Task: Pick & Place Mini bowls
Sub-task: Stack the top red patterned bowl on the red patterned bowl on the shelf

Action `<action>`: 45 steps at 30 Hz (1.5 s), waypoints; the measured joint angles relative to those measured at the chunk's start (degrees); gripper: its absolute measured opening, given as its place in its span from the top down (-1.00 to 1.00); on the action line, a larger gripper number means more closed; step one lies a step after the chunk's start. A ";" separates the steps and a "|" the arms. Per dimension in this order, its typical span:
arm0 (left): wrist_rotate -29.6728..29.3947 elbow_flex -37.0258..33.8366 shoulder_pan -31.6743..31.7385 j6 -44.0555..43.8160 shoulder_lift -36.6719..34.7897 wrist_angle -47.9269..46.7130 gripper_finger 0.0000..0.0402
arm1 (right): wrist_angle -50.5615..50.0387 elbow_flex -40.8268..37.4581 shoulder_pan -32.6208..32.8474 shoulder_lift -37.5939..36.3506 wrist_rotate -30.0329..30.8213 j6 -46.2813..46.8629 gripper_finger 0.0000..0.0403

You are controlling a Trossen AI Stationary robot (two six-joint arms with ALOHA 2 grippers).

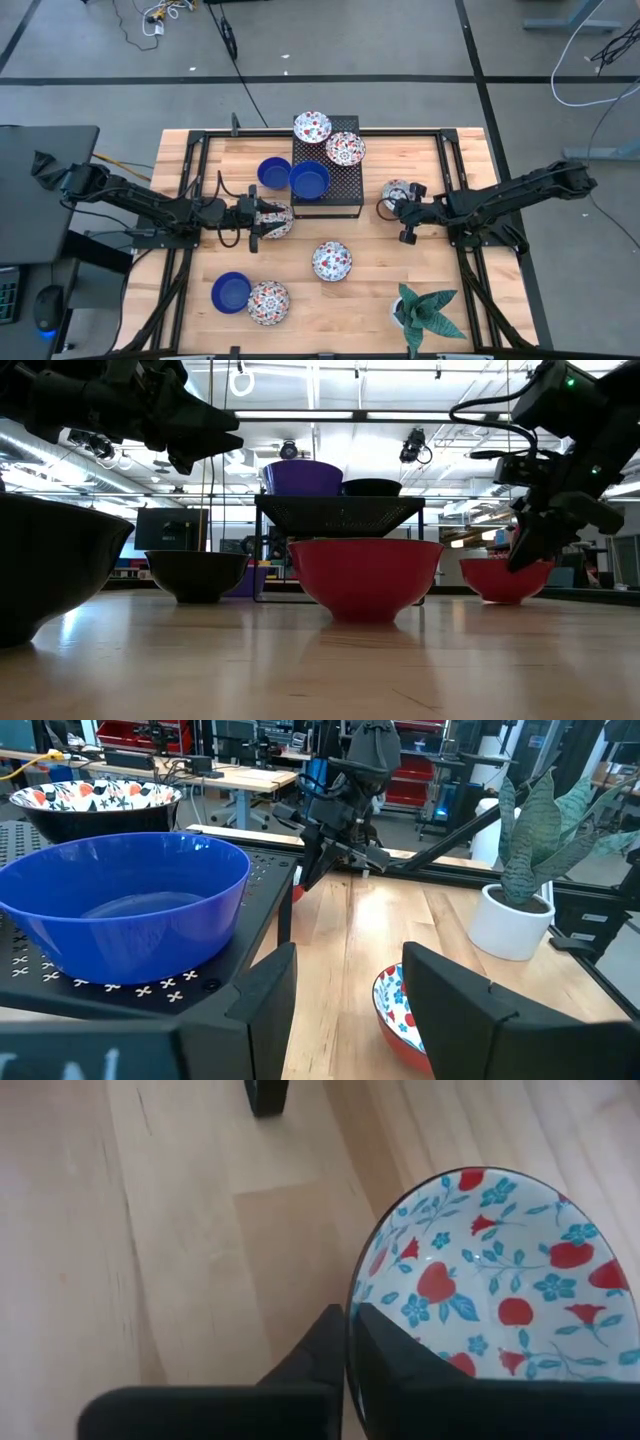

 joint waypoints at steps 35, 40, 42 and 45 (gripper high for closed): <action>13.48 4.94 -2.07 8.69 0.75 7.33 0.06 | -3.44 37.43 24.51 3.62 -22.39 -14.27 0.99; 19.38 11.99 -3.72 15.35 6.37 7.08 0.06 | 2.99 37.44 22.15 8.13 -34.10 -24.84 0.99; 21.83 15.21 -3.75 16.68 9.35 5.94 0.06 | 4.42 37.46 20.73 9.82 -37.28 -26.59 0.99; 26.34 20.38 -3.60 16.96 13.75 4.03 0.06 | 6.48 37.46 18.55 12.59 -41.04 -28.80 0.99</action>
